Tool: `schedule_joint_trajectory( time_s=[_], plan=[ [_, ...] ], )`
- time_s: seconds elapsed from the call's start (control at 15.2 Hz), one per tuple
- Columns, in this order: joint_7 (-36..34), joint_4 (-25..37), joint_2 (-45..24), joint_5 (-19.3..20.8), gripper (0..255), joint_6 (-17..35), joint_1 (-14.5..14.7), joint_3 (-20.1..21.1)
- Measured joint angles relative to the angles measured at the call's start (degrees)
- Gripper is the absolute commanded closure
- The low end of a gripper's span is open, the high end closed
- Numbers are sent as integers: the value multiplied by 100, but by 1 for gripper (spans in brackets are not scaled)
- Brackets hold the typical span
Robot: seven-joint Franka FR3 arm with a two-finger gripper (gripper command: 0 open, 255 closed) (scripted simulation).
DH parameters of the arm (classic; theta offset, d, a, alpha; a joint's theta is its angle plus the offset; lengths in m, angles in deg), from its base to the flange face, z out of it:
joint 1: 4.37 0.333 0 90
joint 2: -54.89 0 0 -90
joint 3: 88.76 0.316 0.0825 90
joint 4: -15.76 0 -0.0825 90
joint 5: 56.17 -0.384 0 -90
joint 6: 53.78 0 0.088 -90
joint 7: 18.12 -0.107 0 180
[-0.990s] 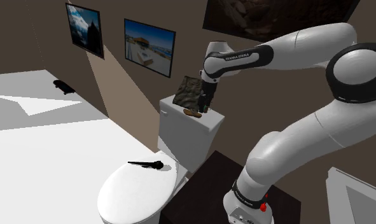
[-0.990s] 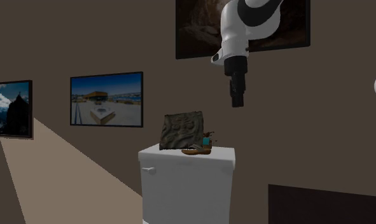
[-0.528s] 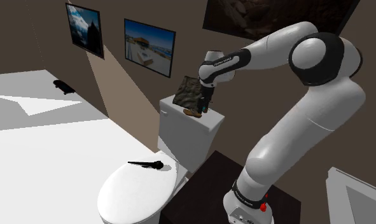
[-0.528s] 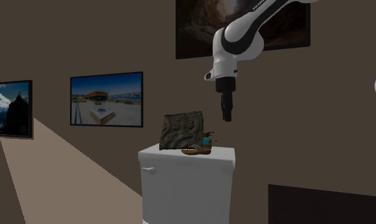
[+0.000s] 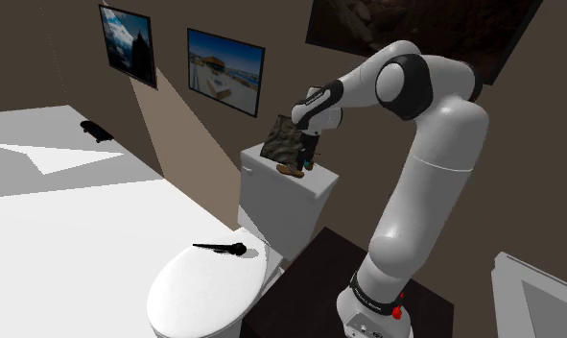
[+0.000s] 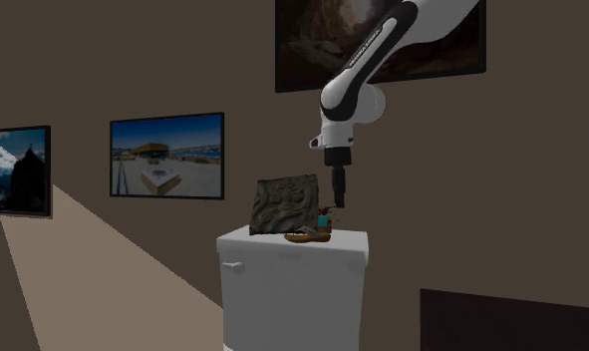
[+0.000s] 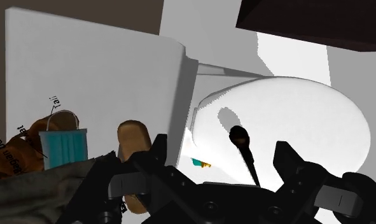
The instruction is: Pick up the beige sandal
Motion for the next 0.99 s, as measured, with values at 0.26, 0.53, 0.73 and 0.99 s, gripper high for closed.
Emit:
schedule_joint_trajectory(
  time_s=[0.26,0.53,0.73,0.99],
  plan=[
    [574,709,-930,-543,0,166,-279,43],
    [1068,1530,-1819,-988,0,200,-679,179],
    [1255,2031,-2320,-1183,0,193,-898,285],
    [1370,2186,-2675,-1334,0,379,-1032,390]
  ],
)
